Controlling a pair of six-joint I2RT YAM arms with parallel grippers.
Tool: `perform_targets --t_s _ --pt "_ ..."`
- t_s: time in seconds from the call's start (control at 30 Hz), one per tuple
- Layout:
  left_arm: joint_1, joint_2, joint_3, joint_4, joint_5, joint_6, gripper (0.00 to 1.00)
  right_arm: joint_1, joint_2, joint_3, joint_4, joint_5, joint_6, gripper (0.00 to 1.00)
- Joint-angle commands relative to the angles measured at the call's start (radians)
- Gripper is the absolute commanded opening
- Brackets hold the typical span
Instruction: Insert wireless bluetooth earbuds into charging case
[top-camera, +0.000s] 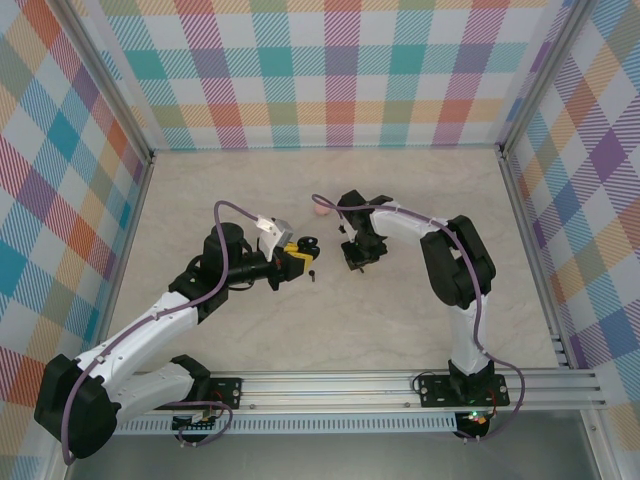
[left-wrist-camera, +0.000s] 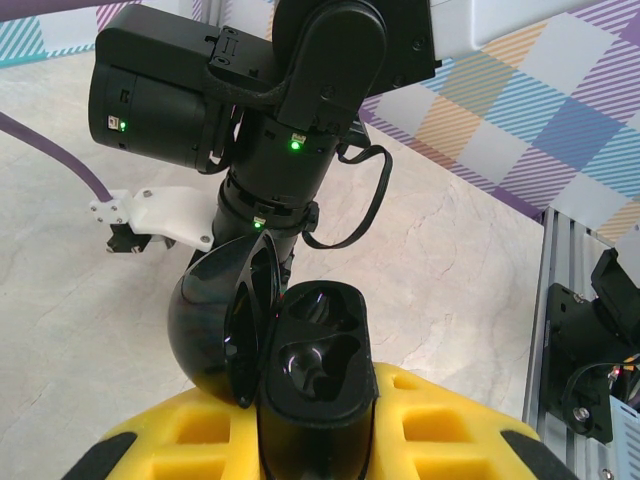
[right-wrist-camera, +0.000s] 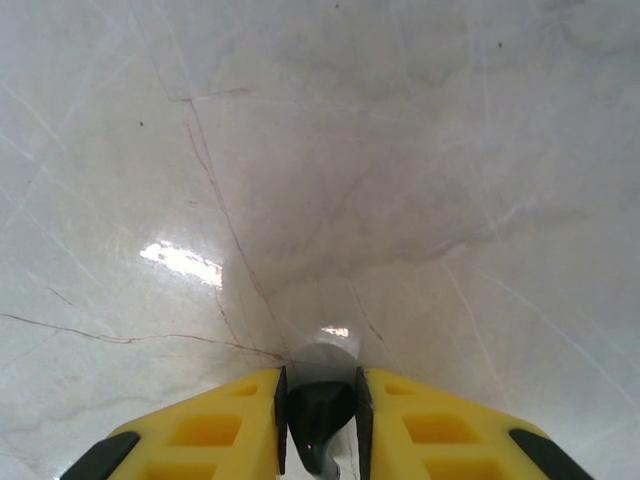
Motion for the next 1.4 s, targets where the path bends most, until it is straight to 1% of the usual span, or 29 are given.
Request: perform_targets --t_s 0.0,0.2,0.43,0.6,0.8,0.93,1.1,1.37 --pt "-0.017 -0.008 0.006 -0.005 -0.002 -0.011 0.21 -0.008 -0.005 -0.007 0.008 -0.033 0.035 0.26" --pt "-0.016 0.007 -0.006 0.011 -0.031 -0.027 0.21 -0.024 -0.061 -0.055 0.070 -0.088 0.077 0.27" --pt "-0.016 0.036 -0.022 0.049 -0.107 -0.069 0.20 -0.054 -0.135 -0.135 0.157 -0.149 0.136 0.26" --pt "-0.016 0.087 -0.033 0.081 -0.160 -0.098 0.20 -0.073 -0.203 -0.200 0.230 -0.198 0.173 0.27" --pt "-0.016 0.139 -0.075 0.186 -0.184 -0.115 0.20 -0.085 -0.308 -0.279 0.332 -0.258 0.220 0.27" --pt "-0.017 0.169 -0.107 0.268 -0.191 -0.105 0.20 -0.085 -0.383 -0.323 0.403 -0.309 0.232 0.27" --pt "-0.017 0.187 -0.152 0.385 -0.171 -0.073 0.21 -0.085 -0.476 -0.369 0.480 -0.365 0.236 0.27" --pt "-0.017 0.211 -0.183 0.490 -0.126 -0.046 0.22 -0.083 -0.618 -0.418 0.565 -0.416 0.244 0.28"
